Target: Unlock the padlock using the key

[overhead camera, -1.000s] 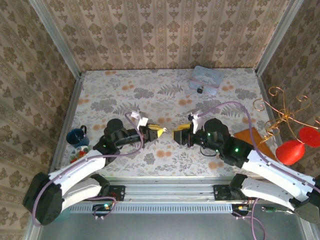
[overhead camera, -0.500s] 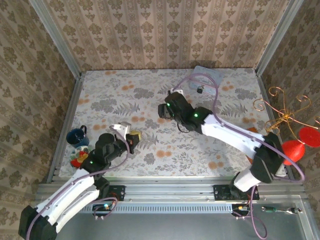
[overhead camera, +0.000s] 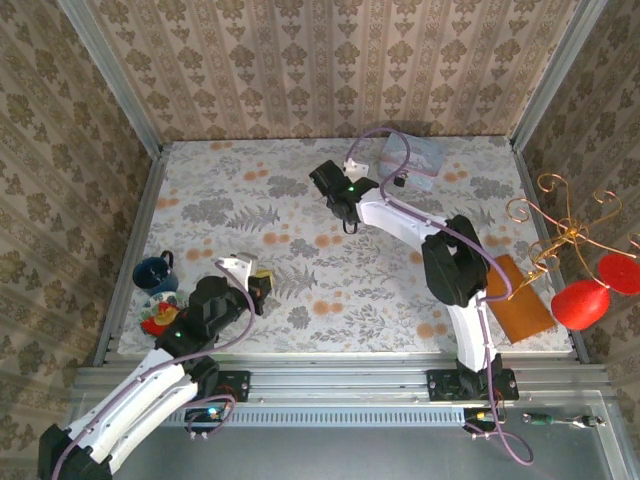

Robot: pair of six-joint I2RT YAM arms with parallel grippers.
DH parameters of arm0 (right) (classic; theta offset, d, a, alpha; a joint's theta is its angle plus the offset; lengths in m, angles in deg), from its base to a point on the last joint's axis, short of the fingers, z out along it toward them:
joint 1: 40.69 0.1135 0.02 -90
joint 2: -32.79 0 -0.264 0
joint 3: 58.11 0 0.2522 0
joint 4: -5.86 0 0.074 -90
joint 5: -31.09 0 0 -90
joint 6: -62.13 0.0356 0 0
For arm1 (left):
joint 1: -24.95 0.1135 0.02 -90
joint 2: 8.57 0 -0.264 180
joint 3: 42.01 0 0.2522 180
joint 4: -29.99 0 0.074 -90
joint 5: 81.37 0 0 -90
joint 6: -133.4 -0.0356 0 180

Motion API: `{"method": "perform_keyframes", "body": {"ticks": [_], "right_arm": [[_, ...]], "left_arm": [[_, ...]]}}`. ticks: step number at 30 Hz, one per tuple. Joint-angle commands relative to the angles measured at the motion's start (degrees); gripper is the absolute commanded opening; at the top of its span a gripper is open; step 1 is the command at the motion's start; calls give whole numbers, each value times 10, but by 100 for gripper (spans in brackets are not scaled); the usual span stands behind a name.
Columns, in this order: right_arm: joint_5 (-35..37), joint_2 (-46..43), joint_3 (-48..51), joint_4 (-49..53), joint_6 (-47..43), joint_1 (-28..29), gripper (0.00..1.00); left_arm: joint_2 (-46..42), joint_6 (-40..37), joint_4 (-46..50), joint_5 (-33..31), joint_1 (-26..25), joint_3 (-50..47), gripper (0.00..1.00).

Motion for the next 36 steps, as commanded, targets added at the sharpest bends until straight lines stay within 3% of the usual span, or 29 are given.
{"method": "perform_keyframes", "body": {"ticks": [1, 15, 23, 36], "right_arm": [[30, 44, -23, 24, 20, -39, 66], [25, 146, -112, 57, -26, -125, 65], [-69, 170, -143, 67, -10, -179, 60], [-97, 201, -202, 74, -52, -202, 60]], "left_arm": [[5, -14, 12, -15, -6, 26, 0], [4, -21, 13, -20, -15, 27, 0], [2, -26, 8, -23, -15, 24, 0], [4, -30, -3, -21, -15, 18, 0]]}}
